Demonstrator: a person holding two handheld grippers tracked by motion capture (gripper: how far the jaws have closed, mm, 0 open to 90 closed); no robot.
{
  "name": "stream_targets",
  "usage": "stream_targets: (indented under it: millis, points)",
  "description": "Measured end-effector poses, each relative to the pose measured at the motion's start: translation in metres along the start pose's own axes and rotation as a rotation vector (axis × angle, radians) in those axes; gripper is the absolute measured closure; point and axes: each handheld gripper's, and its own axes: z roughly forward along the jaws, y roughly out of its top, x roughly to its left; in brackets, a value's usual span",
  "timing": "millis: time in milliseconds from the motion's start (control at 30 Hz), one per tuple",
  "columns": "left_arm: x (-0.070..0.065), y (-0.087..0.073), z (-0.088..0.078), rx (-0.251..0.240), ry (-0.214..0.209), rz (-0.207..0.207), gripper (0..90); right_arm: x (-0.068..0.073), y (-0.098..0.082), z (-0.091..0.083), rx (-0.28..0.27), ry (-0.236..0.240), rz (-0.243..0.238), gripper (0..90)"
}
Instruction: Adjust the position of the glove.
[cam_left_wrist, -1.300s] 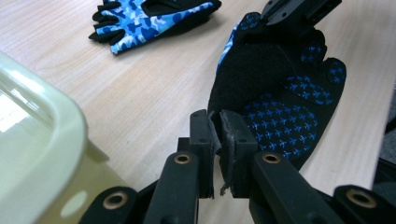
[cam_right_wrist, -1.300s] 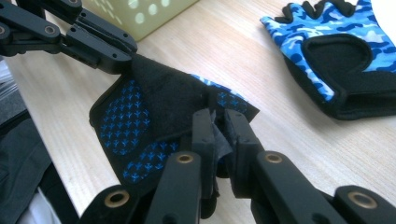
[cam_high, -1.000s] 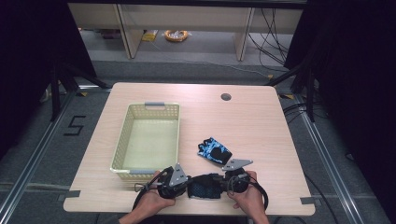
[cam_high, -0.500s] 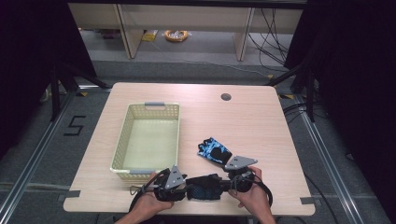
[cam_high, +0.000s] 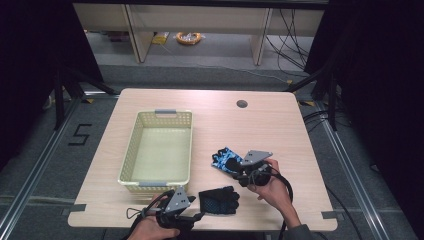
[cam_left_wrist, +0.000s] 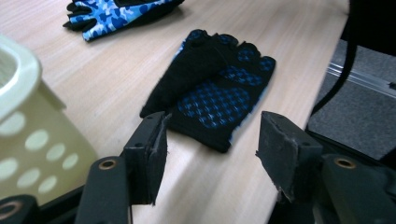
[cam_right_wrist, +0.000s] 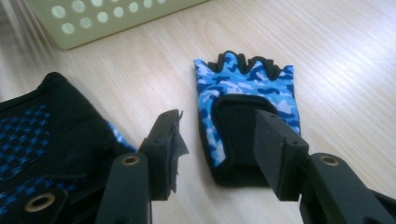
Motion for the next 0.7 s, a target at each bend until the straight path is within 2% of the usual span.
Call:
stream_targets:
  millis: [33, 67, 100, 133, 200, 267, 300, 333, 367, 400, 433, 467, 500, 533, 567, 600, 633, 667, 700]
  points:
    - [-0.003, -0.002, -0.001, -0.021, -0.008, -0.041, 41.7, -0.003, 0.001, 0.003, 0.005, -0.001, -0.022, 54.5]
    - [-0.001, -0.005, -0.003, -0.014, 0.003, -0.037, 41.3, -0.003, 0.002, 0.007, 0.026, 0.011, -0.018, 54.6]
    - [0.000, -0.006, -0.004, -0.004, -0.006, -0.035, 40.8, -0.003, 0.003, 0.012, 0.035, 0.020, -0.027, 55.5]
    - [0.003, -0.007, -0.007, 0.005, 0.002, -0.008, 40.8, -0.004, 0.003, 0.014, 0.042, 0.022, -0.042, 56.5]
    - [0.005, -0.010, -0.009, 0.017, 0.001, -0.045, 40.7, -0.006, 0.004, 0.021, 0.065, 0.040, -0.047, 58.4]
    - [0.008, -0.012, -0.010, 0.015, 0.015, -0.042, 40.3, -0.005, 0.004, 0.025, 0.080, 0.068, -0.043, 60.0]
    - [0.008, -0.013, -0.010, 0.019, 0.018, -0.053, 40.2, -0.008, 0.005, 0.028, 0.074, 0.081, -0.062, 60.5]
    - [0.007, -0.014, -0.010, 0.000, 0.010, -0.062, 40.1, -0.007, 0.004, 0.029, 0.083, 0.081, -0.049, 61.1]
    - [0.007, -0.014, -0.009, -0.004, 0.008, -0.060, 40.0, -0.009, 0.004, 0.031, 0.095, 0.081, -0.056, 62.0]
    - [0.007, -0.014, -0.009, 0.000, 0.004, -0.057, 40.0, -0.008, 0.004, 0.032, 0.110, 0.085, -0.042, 63.4]
    - [0.008, -0.015, -0.009, 0.002, 0.009, -0.057, 40.0, -0.012, 0.003, 0.035, 0.101, 0.092, -0.081, 67.6]
    - [0.009, -0.014, -0.009, 0.019, 0.012, -0.039, 40.1, -0.011, 0.003, 0.035, 0.109, 0.081, -0.067, 72.6]
    - [0.009, -0.014, -0.009, 0.016, 0.013, -0.042, 40.1, -0.011, 0.002, 0.036, 0.112, 0.077, -0.033, 77.4]
    - [0.007, -0.015, -0.008, 0.013, 0.017, -0.074, 40.1, -0.013, 0.002, 0.036, 0.103, 0.081, -0.014, 81.0]
    - [0.007, -0.015, -0.008, 0.004, 0.013, -0.082, 40.1, -0.014, 0.002, 0.034, 0.112, 0.088, 0.003, 83.9]
    - [0.008, -0.015, -0.008, 0.015, 0.016, -0.069, 40.2, -0.014, 0.001, 0.035, 0.087, 0.087, 0.028, 85.2]
    - [0.008, -0.015, -0.008, 0.016, 0.008, -0.072, 40.3, -0.014, 0.001, 0.034, 0.096, 0.083, 0.047, 86.1]
    - [0.010, -0.015, -0.008, 0.020, 0.016, -0.044, 40.4, -0.015, 0.000, 0.033, 0.078, 0.080, 0.057, 86.5]
    - [0.009, -0.015, -0.008, 0.014, 0.012, -0.054, 40.5, -0.014, 0.000, 0.032, 0.061, 0.083, 0.092, 86.7]
